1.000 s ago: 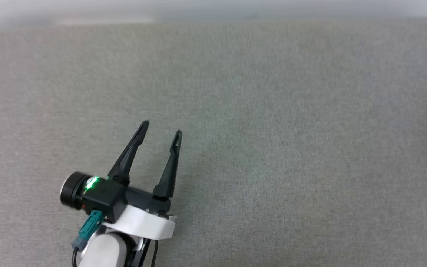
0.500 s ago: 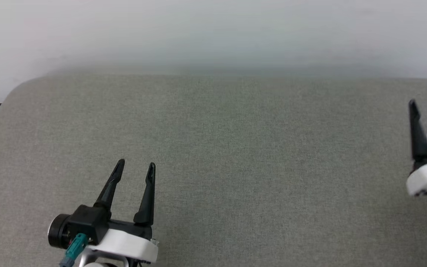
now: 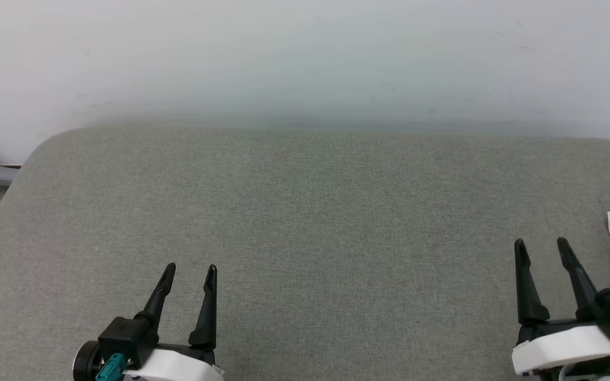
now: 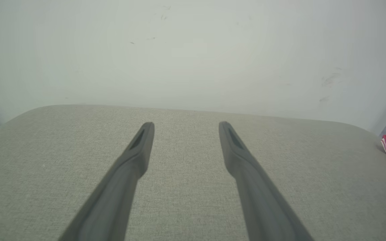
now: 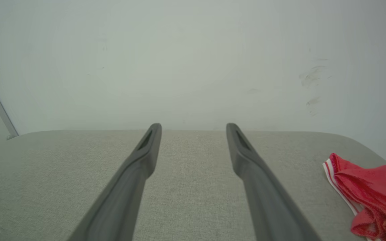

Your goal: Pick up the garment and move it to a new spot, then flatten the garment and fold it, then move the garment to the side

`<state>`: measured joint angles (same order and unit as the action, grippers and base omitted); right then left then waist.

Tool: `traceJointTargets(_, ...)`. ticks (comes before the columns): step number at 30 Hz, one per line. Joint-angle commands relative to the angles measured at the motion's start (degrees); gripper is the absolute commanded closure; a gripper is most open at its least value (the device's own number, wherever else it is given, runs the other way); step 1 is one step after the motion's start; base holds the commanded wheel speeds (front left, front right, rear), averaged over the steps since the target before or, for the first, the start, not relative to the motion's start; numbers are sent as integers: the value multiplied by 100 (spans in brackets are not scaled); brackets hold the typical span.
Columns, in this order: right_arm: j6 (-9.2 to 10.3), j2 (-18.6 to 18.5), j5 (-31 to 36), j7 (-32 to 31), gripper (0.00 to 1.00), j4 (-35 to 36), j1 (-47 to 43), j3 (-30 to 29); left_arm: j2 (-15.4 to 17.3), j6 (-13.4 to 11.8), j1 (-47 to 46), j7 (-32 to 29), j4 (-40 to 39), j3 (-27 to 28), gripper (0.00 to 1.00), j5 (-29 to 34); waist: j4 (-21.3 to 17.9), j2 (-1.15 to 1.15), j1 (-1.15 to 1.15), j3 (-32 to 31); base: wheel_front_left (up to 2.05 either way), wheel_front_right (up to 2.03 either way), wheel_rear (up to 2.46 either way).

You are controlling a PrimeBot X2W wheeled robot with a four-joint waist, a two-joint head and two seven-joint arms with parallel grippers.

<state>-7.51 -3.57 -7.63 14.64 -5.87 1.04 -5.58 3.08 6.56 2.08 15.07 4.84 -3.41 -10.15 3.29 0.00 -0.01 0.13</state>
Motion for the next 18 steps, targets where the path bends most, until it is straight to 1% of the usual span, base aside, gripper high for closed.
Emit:
traceJointTargets(1,5,44,-55,31,0,-27,-117,-6,-6,16,16,12,19,4,0,25,-3,0,1,-1,0,0,0)
traceJointTargets(6,5,77,-94,53,0,-60,-223,44,-15,41,18,12,29,-17,0,102,-35,0,1,0,0,0,0)
traceJointTargets(18,5,80,-220,54,0,85,-171,113,-21,75,-41,12,-1,-32,0,147,-67,0,1,15,0,0,0)
